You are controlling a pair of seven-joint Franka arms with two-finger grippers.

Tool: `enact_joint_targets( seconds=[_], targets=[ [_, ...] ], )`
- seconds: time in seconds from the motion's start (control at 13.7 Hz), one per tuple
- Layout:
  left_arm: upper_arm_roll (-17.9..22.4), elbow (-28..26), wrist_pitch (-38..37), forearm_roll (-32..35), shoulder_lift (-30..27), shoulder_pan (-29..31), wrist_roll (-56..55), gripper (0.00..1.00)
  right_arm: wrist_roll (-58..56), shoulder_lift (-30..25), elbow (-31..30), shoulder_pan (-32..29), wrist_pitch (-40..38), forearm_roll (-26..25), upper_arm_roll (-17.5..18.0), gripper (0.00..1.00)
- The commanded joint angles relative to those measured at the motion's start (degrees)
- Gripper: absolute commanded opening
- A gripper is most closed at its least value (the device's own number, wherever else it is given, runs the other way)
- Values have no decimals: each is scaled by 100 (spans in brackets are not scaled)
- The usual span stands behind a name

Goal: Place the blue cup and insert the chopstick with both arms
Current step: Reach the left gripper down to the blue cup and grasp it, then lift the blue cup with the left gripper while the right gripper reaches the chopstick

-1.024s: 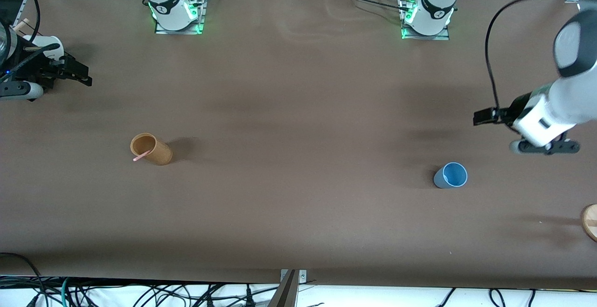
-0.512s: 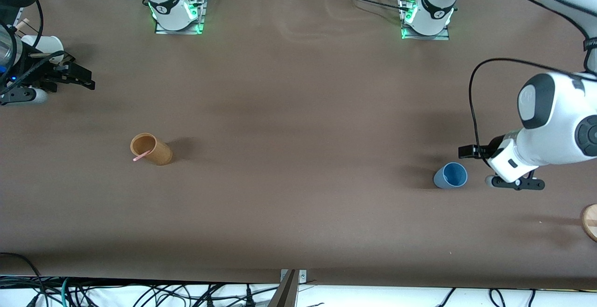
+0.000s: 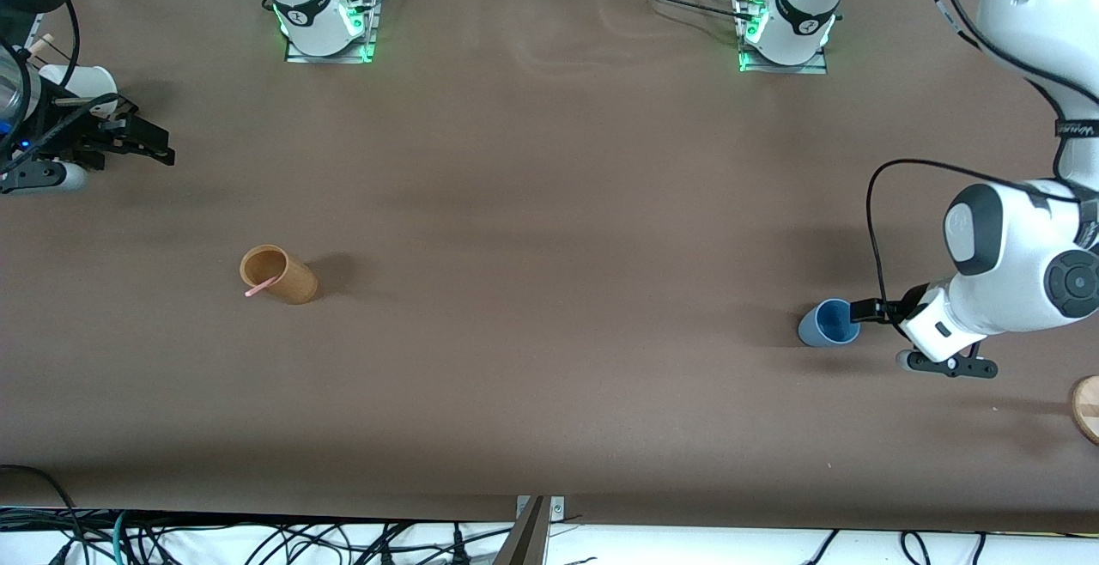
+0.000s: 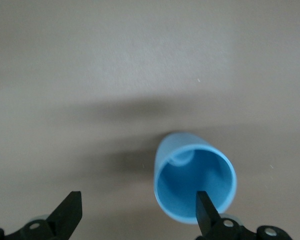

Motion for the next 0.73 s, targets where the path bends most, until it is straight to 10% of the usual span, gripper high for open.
enact_joint_targets(
  seconds=[0.0,0.66],
  targets=[
    [-21,63,309,107,222,22,169,100,24,29,60,-47,2,-62,47,100],
    [-4,-59,468,107,320,-57,301,100,-38,459,17,84,572,-45,73,100]
  ],
)
